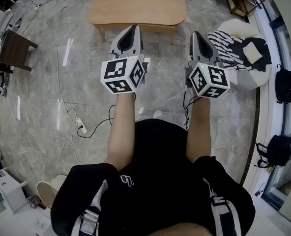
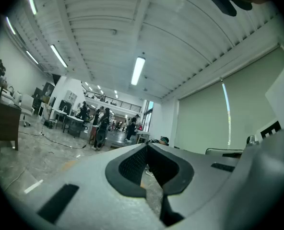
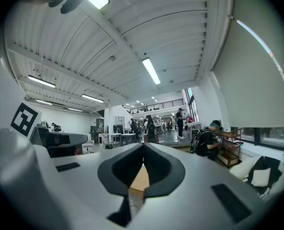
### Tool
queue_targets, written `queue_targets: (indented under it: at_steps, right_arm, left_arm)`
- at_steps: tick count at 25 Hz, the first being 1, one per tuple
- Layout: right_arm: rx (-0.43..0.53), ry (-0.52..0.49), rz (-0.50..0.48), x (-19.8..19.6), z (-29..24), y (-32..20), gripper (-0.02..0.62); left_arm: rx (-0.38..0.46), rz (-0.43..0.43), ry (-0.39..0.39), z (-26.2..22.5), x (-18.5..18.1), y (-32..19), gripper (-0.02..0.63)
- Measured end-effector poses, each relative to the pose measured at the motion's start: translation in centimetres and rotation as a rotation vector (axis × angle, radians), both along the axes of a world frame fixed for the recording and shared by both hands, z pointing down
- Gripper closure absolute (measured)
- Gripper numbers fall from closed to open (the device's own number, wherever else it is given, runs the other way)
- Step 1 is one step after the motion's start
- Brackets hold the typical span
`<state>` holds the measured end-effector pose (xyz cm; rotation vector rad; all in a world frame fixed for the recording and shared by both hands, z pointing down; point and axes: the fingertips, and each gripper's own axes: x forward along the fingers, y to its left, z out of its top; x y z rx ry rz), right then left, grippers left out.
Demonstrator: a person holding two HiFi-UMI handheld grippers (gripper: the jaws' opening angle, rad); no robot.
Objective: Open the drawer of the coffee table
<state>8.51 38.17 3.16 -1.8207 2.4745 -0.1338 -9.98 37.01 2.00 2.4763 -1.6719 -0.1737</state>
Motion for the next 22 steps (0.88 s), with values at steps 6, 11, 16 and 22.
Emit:
queue_targets:
  at_steps: [6,11,16,22]
  right_arm:
    - [0.032,-0.041,0.018,1.0,-0.3,-0.7,0.583]
    - [0.055,-0.053,0.029,1.7,-0.9,-1.1,0.583]
    - [0.083,-0.077,0.044,3.4,-1.7,-1.4,0.583]
    - [0.086,-0.107,0.046,4.9,-1.5,-1.5,0.583]
  left_arm:
    - [-0.002,-0.025,0.004,0.1,-0.1,-0.5,0.595]
    - [0.003,-0.061,0.010,-0.1,-1.2,-0.7,0.595]
    - [0.018,-0.078,0.006,-0.7,-0.9,-0.9,0.595]
    - [0.028,-0.089,-0.011,-1.0,-0.3,-0.5,0.595]
